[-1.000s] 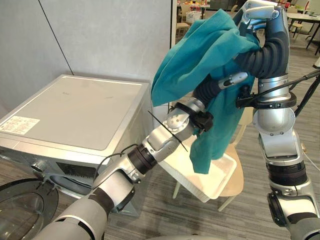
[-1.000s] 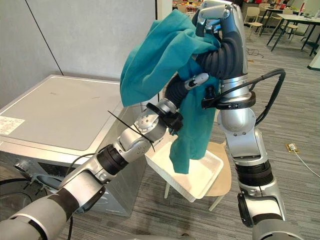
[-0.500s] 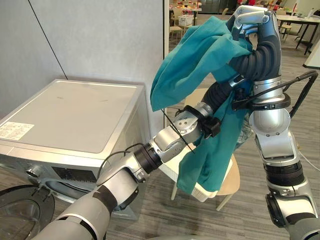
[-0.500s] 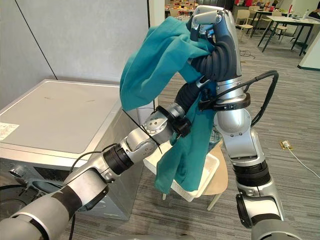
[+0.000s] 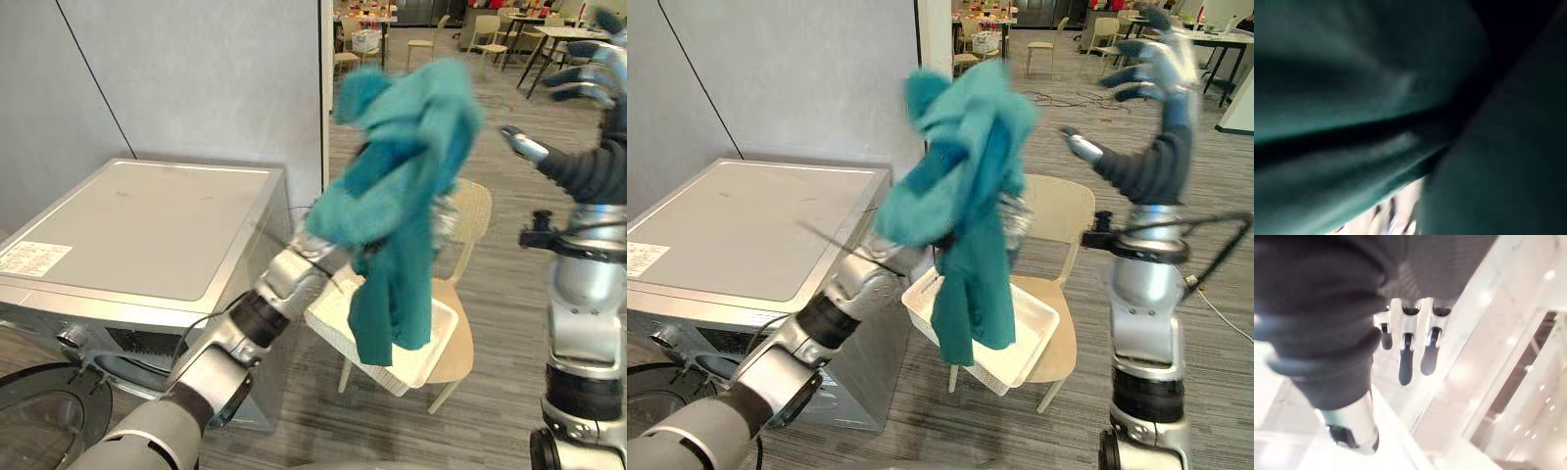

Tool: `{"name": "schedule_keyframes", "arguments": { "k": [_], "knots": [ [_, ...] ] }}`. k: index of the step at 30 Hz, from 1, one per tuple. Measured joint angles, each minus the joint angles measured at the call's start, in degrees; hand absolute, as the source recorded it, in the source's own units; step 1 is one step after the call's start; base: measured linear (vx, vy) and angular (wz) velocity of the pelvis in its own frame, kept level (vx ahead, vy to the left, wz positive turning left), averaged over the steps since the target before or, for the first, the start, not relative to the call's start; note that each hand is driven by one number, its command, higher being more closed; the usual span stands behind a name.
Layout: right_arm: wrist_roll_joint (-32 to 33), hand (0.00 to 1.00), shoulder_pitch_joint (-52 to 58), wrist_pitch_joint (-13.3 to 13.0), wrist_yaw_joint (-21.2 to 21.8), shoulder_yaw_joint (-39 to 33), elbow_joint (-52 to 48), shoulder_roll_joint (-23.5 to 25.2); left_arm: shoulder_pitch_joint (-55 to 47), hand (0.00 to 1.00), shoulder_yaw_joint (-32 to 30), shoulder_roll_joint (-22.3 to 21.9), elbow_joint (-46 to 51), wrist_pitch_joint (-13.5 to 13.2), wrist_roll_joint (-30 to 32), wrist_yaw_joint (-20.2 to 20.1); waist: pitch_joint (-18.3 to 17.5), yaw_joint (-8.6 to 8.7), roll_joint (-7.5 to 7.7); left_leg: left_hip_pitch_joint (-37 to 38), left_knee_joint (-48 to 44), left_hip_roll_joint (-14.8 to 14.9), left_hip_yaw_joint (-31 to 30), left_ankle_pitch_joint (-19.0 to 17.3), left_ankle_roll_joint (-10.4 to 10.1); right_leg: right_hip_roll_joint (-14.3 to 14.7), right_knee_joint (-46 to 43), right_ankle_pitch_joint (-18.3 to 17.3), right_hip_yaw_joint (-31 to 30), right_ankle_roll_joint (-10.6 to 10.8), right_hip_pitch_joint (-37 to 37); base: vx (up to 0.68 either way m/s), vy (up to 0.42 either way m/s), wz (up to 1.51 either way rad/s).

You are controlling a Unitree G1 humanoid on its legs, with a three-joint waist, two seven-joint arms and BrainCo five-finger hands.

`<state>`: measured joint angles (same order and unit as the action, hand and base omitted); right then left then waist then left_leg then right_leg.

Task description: Pick up the laundry basket with both hands and put the clothes into the washing machine.

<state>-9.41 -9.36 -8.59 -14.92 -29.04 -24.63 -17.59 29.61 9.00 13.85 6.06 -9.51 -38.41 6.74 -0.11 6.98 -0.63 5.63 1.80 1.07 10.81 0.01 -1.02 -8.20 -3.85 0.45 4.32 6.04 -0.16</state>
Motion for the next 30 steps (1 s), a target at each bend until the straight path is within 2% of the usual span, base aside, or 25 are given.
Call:
{"name": "schedule_keyframes", "arguments": {
  "k": [1, 2, 5, 8, 9, 12, 15, 18, 20, 22, 25, 27, 29, 30],
  "knots": [
    [0.09, 0.00, 0.54, 0.00, -0.09, -0.56, 0.00, 0.44, -0.84, 1.00, -1.26, 0.09, 0.53, -0.08, 0.21, 0.07, 0.00, -0.01, -0.01, -0.02, 0.01, 0.00, -0.05, 0.00, 0.00, 0.00, 0.00, -0.01, 0.04, -0.01, 0.00, -0.02, -0.014, 0.07],
    [0.36, 0.00, 3.36, 0.02, -0.52, -2.71, -0.01, 2.50, -5.20, 1.00, -7.13, 0.34, 3.84, -0.97, 0.97, 1.09, 0.02, 0.00, 0.00, -0.13, 0.01, 0.00, -0.26, 0.01, -0.02, -0.01, 0.04, 0.01, 0.22, -0.08, -0.01, 0.00, -0.007, 0.04],
    [0.36, 0.00, 8.21, 0.16, -0.56, -4.63, -0.02, 5.76, -12.46, 1.00, -15.92, -0.06, 9.85, -2.81, 2.26, 2.30, 0.18, -0.15, 0.26, -0.35, 0.01, -0.06, -0.58, 0.01, -0.02, -0.07, 0.14, 0.20, 0.45, -0.14, -0.02, 0.01, -0.005, 0.06],
    [0.19, 0.00, 13.95, 0.26, 0.35, -5.25, -0.33, 9.58, -20.25, 1.00, -24.96, -3.66, 16.36, -4.77, 4.91, 3.31, 0.26, -0.77, 0.44, -0.76, -0.07, -0.13, -1.03, 0.06, 0.06, -0.14, 0.24, 0.29, 0.85, -0.01, -0.04, 0.03, -0.006, 0.07],
    [0.20, 0.00, 16.16, 0.28, 0.64, -5.98, -0.39, 11.15, -22.91, 1.00, -26.94, -5.27, 18.07, -5.11, 5.35, 3.41, 0.27, -1.41, 0.44, -0.84, -0.11, -0.14, -1.20, 0.11, 0.14, -0.17, 0.24, 0.25, 1.06, -0.03, -0.02, 0.03, -0.008, 0.09],
    [0.26, 0.00, 22.01, 1.25, 2.07, -7.14, -0.29, 17.43, -33.31, 1.00, -31.62, -9.90, 21.79, -6.38, 5.44, 3.18, 0.31, -1.73, 0.42, -1.20, -0.11, -0.16, -2.14, 0.07, 0.10, -0.32, 0.04, -0.28, 1.98, -0.15, 0.15, 0.02, -0.010, 0.17],
    [0.25, 0.00, 27.54, 1.36, 2.90, -5.35, 1.23, 21.45, -40.91, 1.00, -31.62, -13.21, 23.45, -6.52, 5.77, 2.48, 0.36, -2.73, 0.36, -1.31, -0.12, 0.00, -2.34, -0.20, -0.10, -0.48, -0.66, -1.13, 2.07, -0.23, -0.06, 0.00, -0.008, 0.08],
    [0.61, 0.00, 35.01, 2.29, 5.30, 0.47, 2.22, 23.71, -49.44, 1.00, -29.51, -16.00, 23.87, -6.49, 7.50, 0.41, 0.69, -3.20, -0.14, -1.39, -1.37, 0.05, -1.97, -1.43, 0.15, -1.07, -2.91, -2.58, 2.50, -0.12, -0.14, 0.01, -0.001, 0.03],
    [0.99, 0.00, 38.73, 2.58, 7.06, 4.84, 3.92, 25.04, -53.41, 1.00, -27.85, -16.97, 23.66, -6.17, 7.80, -0.64, 1.00, -3.30, 0.06, -2.33, -3.48, 0.30, -1.21, -3.16, 0.25, -1.32, -4.34, -3.63, 2.51, -0.26, -0.19, -0.02, 0.007, -0.02],
    [2.22, 0.00, 41.71, 2.69, 9.55, 10.31, 7.93, 24.68, -56.27, 1.00, -26.83, -18.10, 19.14, -5.84, 8.63, -1.66, 1.35, -3.59, -0.20, -2.89, -6.25, 0.68, -0.59, -5.18, 0.31, -1.49, -5.94, -4.87, 2.45, -0.26, -0.29, -0.03, 0.008, -0.03],
    [3.19, 0.00, 42.97, 2.74, 11.55, 13.60, 14.85, 24.34, -57.20, 1.00, -24.94, -19.01, 11.21, -5.32, 8.66, -1.74, 1.28, -4.81, -0.13, -3.43, -7.87, 1.17, 0.30, -6.25, 0.20, -1.53, -7.06, -5.67, 1.89, 0.01, -1.03, 0.00, 0.002, -0.08],
    [4.82, 0.00, 42.82, 2.87, 13.26, 17.85, 22.50, 23.32, -58.41, 1.00, -22.63, -19.89, 3.77, -3.76, 8.68, -1.80, 1.46, -4.93, 0.18, -4.68, -10.15, 1.65, 0.44, -7.43, 0.16, -1.68, -8.14, -6.29, 2.17, -0.36, -1.54, 0.02, -0.001, 0.02],
    [5.11, 0.00, 42.28, 2.93, 15.05, 22.23, 29.22, 21.79, -59.55, 1.00, -19.01, -20.43, -0.56, -1.88, 9.03, -2.70, 1.76, -5.63, 0.70, -5.54, -12.69, 2.04, 0.47, -8.83, -0.16, -1.75, -10.19, -7.13, 2.24, -0.04, -2.00, 0.06, -0.010, 0.01],
    [5.10, 0.00, 42.24, 2.94, 15.43, 23.15, 30.31, 21.41, -59.76, 1.00, -17.86, -20.37, -1.19, -1.81, 9.46, -3.24, 1.89, -5.80, 0.82, -5.63, -13.19, 2.07, 0.44, -9.03, -0.26, -1.82, -10.63, -7.47, 2.29, 0.03, -2.01, 0.07, -0.010, 0.04]
  ]
}}
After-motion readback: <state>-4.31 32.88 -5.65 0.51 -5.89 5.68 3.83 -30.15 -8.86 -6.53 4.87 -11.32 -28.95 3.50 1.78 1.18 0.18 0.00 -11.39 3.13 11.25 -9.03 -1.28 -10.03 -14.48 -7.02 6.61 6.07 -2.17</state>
